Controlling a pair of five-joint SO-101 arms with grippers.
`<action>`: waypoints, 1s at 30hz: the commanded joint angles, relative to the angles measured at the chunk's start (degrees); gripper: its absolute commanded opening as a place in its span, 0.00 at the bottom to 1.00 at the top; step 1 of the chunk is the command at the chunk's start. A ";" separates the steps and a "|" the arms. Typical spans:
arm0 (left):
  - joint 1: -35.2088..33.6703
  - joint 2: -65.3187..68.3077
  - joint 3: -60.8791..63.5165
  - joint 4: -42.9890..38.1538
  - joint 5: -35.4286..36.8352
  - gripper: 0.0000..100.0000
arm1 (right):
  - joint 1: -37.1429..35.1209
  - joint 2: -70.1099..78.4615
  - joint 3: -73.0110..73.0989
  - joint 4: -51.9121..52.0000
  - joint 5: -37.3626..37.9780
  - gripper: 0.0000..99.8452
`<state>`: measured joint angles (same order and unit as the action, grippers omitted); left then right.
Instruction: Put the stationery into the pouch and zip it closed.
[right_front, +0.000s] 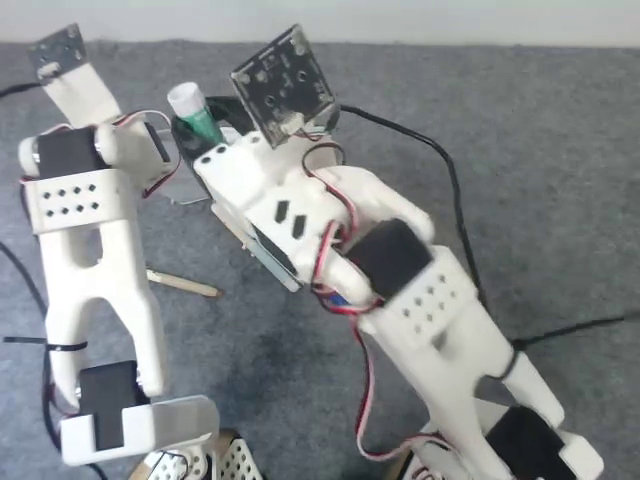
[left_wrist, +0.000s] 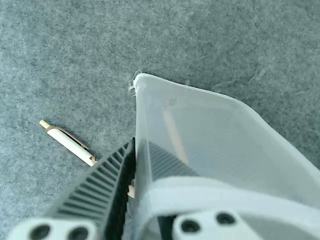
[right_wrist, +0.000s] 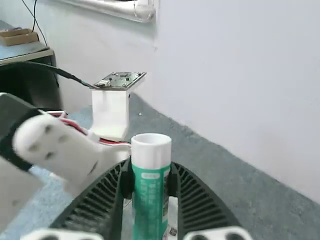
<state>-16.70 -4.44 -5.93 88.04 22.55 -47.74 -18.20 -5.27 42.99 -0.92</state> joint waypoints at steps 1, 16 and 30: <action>-0.26 1.67 -0.66 -0.97 -0.62 0.01 | 1.80 0.04 2.20 -9.45 0.97 0.01; -0.26 1.23 0.13 -1.05 -0.62 0.01 | 2.42 0.84 16.18 -30.81 3.52 0.01; -0.35 1.23 0.13 -1.05 -0.62 0.01 | 2.51 0.84 29.89 -45.93 9.32 0.01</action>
<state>-16.70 -4.44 -5.93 88.04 22.55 -45.98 -16.79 24.53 -1.41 7.60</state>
